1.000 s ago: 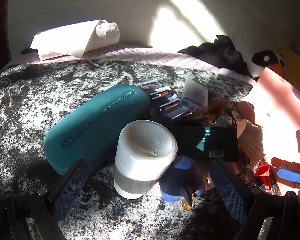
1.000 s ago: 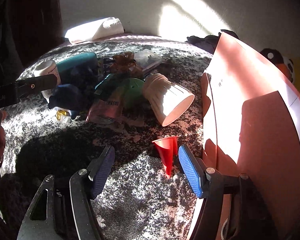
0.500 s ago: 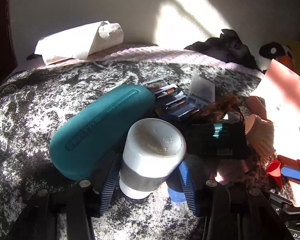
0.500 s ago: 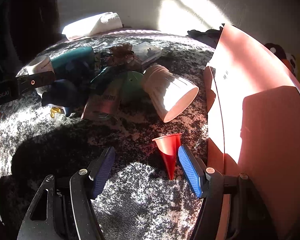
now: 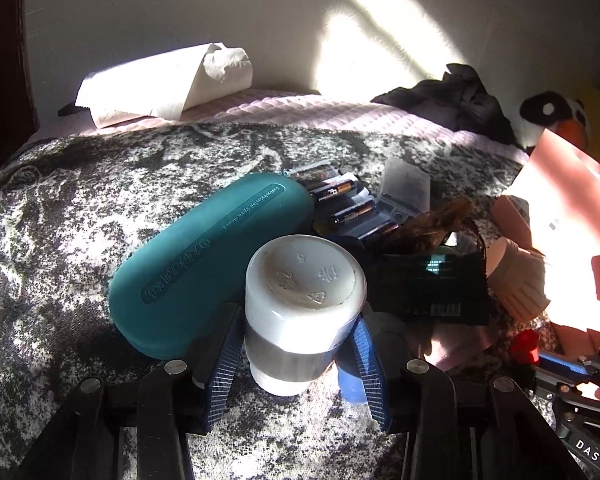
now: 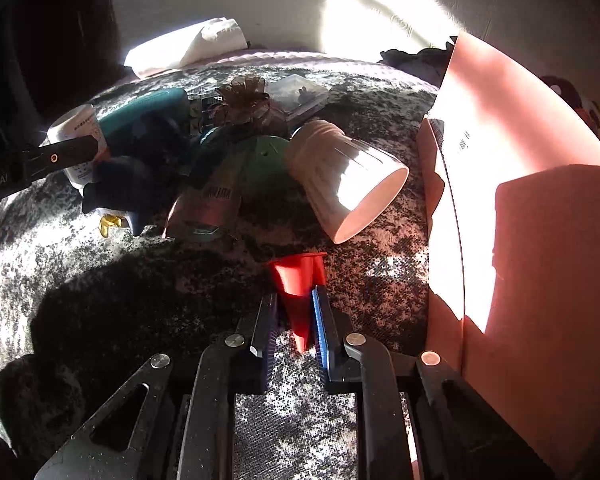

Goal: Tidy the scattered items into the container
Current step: 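Grasp the white cup with the left tool while the right tool grasps the red funnel, then carry the white cup and red funnel over the pink box with both tools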

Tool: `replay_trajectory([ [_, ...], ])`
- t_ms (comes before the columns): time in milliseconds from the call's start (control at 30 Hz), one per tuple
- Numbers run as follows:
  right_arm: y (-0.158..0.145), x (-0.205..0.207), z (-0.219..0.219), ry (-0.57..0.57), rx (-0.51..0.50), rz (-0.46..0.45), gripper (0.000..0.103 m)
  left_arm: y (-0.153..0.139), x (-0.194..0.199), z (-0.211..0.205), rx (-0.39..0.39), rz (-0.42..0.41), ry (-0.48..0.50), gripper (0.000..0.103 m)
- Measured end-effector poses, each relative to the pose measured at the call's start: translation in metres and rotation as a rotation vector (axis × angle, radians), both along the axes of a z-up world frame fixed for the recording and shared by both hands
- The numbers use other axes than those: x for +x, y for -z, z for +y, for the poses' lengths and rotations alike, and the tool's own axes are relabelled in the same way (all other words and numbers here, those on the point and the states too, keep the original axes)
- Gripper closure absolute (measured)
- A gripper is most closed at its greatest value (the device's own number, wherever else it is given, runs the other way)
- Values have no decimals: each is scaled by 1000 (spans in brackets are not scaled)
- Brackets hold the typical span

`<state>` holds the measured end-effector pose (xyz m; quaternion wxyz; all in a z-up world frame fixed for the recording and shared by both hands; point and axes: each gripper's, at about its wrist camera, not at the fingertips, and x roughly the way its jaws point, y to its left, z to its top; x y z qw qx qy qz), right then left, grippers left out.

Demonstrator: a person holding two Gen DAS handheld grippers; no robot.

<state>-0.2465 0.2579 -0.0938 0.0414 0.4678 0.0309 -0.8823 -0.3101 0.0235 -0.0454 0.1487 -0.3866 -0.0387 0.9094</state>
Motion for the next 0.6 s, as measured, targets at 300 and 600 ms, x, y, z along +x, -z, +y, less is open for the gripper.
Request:
replay_trajectory([
  [300, -31, 21, -21, -79, -48, 77, 86, -34, 22, -9, 33, 53, -16, 56],
  [600, -64, 53, -32, -111, -70, 142, 86, -72, 61, -9, 43, 110, -5, 56],
])
